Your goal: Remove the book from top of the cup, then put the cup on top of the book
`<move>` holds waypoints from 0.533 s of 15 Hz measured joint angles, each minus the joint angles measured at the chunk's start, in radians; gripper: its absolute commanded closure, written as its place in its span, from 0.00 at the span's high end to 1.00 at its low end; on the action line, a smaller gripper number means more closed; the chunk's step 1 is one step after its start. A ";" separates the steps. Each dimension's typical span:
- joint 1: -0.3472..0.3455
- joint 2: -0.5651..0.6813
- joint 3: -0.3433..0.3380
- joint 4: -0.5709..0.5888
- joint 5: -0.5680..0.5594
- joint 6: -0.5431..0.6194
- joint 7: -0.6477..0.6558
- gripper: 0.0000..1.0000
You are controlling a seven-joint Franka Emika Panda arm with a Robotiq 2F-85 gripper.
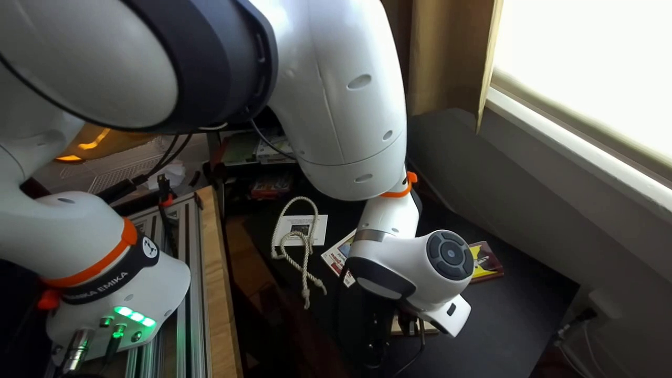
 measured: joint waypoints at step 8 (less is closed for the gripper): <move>-0.001 0.016 0.001 -0.006 -0.051 0.081 0.057 0.62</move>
